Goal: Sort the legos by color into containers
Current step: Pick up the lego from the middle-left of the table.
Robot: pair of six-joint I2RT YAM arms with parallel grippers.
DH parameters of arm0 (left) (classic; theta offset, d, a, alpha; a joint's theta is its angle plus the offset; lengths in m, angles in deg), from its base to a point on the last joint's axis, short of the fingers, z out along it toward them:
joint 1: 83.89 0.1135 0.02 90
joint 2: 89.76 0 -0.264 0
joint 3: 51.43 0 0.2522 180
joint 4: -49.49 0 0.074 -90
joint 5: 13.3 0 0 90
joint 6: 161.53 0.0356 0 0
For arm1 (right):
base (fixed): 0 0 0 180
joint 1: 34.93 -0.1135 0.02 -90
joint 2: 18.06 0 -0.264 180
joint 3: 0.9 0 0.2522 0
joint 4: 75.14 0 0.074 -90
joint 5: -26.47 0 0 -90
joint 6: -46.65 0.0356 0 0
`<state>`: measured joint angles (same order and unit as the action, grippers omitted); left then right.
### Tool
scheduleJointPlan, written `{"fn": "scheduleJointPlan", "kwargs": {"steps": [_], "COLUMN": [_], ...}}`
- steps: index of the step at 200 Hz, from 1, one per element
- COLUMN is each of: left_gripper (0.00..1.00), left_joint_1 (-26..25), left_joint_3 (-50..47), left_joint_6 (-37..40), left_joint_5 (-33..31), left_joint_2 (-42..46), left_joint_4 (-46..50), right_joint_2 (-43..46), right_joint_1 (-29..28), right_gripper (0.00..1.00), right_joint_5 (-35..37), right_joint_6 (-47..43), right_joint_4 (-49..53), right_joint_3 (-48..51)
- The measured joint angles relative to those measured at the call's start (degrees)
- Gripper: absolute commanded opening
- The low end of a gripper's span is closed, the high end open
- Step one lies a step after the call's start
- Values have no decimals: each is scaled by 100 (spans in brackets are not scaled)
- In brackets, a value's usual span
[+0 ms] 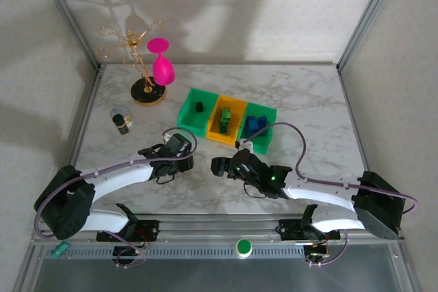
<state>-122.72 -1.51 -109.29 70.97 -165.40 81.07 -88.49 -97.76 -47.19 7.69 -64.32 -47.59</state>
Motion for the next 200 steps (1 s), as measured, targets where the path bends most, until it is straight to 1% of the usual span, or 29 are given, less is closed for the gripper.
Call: {"fn": "scheduleJointPlan", "kwargs": {"steps": [31,64,116,142,200], "left_gripper": [63,61,59,57,45], "left_joint_1": [-9,-20,-334,-483,-535], "left_joint_3": [20,116,125,125,125], "left_joint_6": [28,114,168,166,122], "left_joint_5": [0,42,46,-28,-260], "left_joint_2": [-35,-210,-221,-221,-409], "left_joint_4": [0,-4,44,70,83], "right_joint_2": [109,208,243,243,247], "right_joint_1": [0,0,0,0,4], "right_gripper": [99,99,99,99,99], "right_joint_5": [28,55,55,55,57], "right_joint_6": [0,22,63,63,68], "right_joint_4": [70,85,105,105,107], "right_joint_3": [61,81,166,166,166]}}
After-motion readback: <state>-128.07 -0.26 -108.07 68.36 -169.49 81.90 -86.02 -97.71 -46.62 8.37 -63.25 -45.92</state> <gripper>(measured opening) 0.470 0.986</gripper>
